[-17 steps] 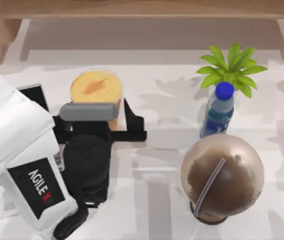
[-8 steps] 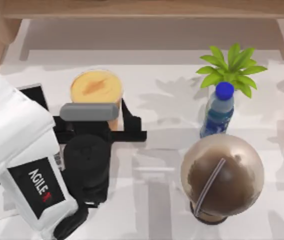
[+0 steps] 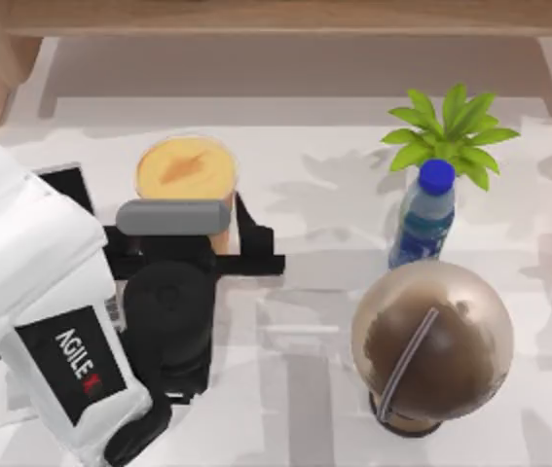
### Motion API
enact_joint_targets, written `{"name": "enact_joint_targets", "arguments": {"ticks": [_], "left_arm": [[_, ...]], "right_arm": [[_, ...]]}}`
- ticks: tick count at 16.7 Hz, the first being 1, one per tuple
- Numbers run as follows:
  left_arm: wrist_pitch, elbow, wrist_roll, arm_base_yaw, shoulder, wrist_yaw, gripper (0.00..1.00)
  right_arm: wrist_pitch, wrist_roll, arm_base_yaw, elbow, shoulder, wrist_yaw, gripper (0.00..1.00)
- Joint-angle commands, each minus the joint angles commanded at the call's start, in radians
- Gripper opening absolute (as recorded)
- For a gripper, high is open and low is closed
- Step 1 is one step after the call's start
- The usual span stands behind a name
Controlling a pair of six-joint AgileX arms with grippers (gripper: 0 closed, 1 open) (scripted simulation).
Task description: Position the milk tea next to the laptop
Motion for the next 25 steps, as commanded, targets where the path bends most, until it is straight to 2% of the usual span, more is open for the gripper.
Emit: {"name": "enact_joint_targets", "arguments": {"ticks": [17, 25], "left_arm": [[-0.041, 0.007, 0.003, -0.003, -0.060, -0.003, 0.00], [-0.055, -0.021, -0.011, -0.068, -0.212, -0.071, 0.00]], "right_arm": [[0.000, 0.000, 0.000, 0.000, 0.000, 0.000, 1.00], [0.000, 0.000, 0.000, 0.000, 0.000, 0.000, 1.00]]}}
